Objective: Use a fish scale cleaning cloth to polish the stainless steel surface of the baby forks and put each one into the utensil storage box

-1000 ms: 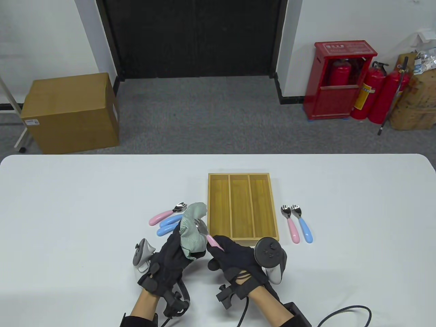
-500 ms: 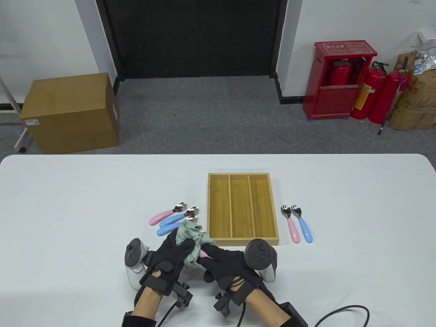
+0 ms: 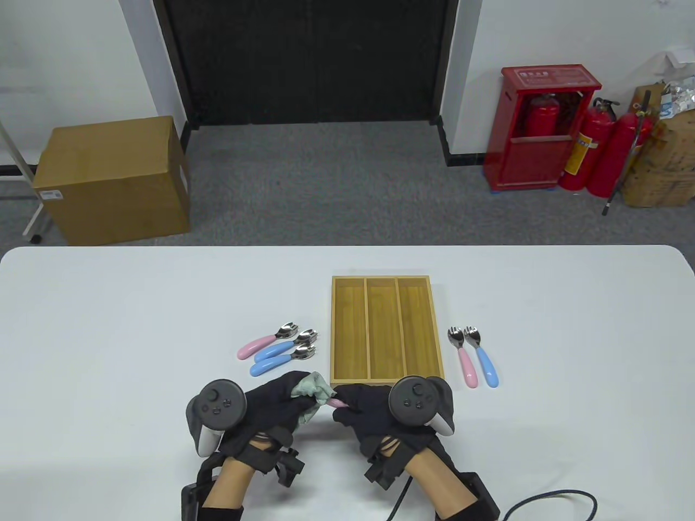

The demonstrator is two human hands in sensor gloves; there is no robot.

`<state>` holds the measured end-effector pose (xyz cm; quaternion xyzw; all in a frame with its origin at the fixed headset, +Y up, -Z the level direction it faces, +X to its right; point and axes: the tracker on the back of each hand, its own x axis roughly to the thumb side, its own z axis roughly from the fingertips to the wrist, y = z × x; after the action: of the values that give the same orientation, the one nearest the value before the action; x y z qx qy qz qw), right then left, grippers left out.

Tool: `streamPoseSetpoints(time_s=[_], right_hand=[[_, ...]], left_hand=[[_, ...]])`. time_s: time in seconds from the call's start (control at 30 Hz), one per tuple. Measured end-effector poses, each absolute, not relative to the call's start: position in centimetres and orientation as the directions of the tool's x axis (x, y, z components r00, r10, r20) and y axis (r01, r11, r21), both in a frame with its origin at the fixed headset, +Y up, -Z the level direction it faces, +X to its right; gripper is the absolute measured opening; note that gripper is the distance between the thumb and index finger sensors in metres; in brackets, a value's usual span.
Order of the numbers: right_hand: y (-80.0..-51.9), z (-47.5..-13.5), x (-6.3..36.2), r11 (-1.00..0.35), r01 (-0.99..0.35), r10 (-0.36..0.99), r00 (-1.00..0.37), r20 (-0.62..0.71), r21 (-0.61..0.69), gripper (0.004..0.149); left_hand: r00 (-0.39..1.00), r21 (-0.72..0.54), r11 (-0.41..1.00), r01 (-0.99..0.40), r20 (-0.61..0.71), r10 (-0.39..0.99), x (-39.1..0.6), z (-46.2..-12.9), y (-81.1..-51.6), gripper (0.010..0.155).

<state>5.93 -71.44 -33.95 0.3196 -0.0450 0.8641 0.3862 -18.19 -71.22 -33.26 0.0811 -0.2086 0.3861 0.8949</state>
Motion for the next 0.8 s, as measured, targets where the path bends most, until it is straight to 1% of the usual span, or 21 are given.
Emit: streamPoseSetpoints(time_s=[0.03, 0.1, 0.13, 0.17, 0.23, 0.3, 0.4, 0.47, 0.6, 0.7, 0.8], right_hand=[[-71.3, -33.8, 5.8, -0.740, -0.659, 0.582, -0.529, 0.617, 0.133, 0.045], [-70.9, -33.4, 5.5, -0.794, -0.604, 0.490, -0.571, 0.659, 0.067, 0.045], [-70.7, -33.0, 5.3, -0.823, -0.568, 0.425, -0.595, 0.682, 0.018, 0.045], [-70.6, -32.8, 5.2, -0.833, -0.554, 0.399, -0.603, 0.691, -0.003, 0.045], [-70.5, -32.6, 5.0, -0.850, -0.525, 0.347, -0.613, 0.710, -0.038, 0.044], [-70.6, -32.4, 4.9, -0.847, -0.531, 0.348, -0.601, 0.720, -0.034, 0.044], [-70.6, -32.4, 4.9, -0.847, -0.530, 0.344, -0.601, 0.721, -0.037, 0.044], [-70.6, -32.5, 5.0, -0.847, -0.530, 0.348, -0.602, 0.719, -0.034, 0.044], [-70.5, -32.8, 5.1, -0.837, -0.546, 0.373, -0.607, 0.702, -0.028, 0.044], [-70.7, -32.9, 5.2, -0.828, -0.560, 0.401, -0.604, 0.688, -0.009, 0.044], [-70.9, -33.2, 5.5, -0.807, -0.589, 0.465, -0.592, 0.659, 0.041, 0.045]], left_hand=[[0.684, 0.011, 0.772, -0.636, 0.471, 0.557, -17.6, -33.1, -70.9, 0.047], [0.760, 0.052, 0.863, -0.502, 0.502, 0.412, -16.6, -32.8, -70.6, 0.048], [0.790, 0.071, 0.895, -0.441, 0.504, 0.349, -16.2, -32.7, -70.6, 0.049], [0.800, 0.073, 0.905, -0.419, 0.502, 0.330, -16.0, -32.6, -70.7, 0.050], [0.790, 0.034, 0.901, -0.433, 0.496, 0.361, -16.0, -32.7, -71.2, 0.051], [0.752, -0.004, 0.864, -0.503, 0.491, 0.440, -16.2, -32.9, -71.6, 0.051], [0.779, 0.023, 0.885, -0.465, 0.486, 0.396, -16.4, -33.0, -71.6, 0.051], [0.778, 0.025, 0.878, -0.478, 0.477, 0.409, -16.6, -33.3, -71.7, 0.051], [0.746, 0.005, 0.826, -0.564, 0.434, 0.506, -17.5, -34.0, -72.3, 0.051], [0.726, 0.003, 0.796, -0.605, 0.412, 0.550, -18.0, -34.2, -72.5, 0.050], [0.696, 0.008, 0.749, -0.662, 0.378, 0.611, -18.7, -34.3, -72.8, 0.050]])
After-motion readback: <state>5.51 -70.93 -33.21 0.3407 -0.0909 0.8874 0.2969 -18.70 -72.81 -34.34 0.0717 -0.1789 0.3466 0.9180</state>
